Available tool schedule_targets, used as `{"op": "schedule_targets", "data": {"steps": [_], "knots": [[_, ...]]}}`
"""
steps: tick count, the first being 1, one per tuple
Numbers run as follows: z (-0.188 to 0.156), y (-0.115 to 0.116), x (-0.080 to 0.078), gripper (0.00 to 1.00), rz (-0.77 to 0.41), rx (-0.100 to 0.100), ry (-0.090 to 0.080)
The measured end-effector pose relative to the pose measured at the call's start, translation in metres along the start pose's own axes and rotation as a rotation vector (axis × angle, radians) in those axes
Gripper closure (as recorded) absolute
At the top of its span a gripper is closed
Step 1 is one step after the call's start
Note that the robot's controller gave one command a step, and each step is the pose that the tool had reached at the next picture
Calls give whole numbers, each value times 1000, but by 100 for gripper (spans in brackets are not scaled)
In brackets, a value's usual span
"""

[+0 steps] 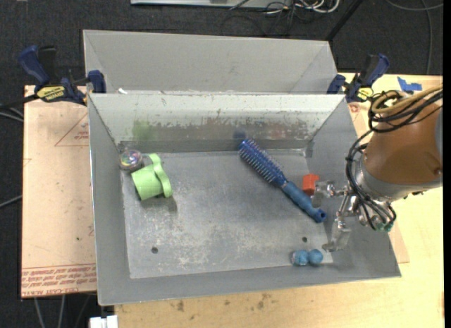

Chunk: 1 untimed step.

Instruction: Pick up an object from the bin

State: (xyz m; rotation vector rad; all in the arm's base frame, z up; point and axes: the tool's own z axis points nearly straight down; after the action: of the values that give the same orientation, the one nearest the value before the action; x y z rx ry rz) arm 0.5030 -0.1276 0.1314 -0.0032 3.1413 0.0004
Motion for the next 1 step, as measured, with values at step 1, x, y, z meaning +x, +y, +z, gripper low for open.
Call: {"op": "schedule_targets", "data": {"steps": [1], "knots": [[64,25,-20,0,1,-4,1]]}}
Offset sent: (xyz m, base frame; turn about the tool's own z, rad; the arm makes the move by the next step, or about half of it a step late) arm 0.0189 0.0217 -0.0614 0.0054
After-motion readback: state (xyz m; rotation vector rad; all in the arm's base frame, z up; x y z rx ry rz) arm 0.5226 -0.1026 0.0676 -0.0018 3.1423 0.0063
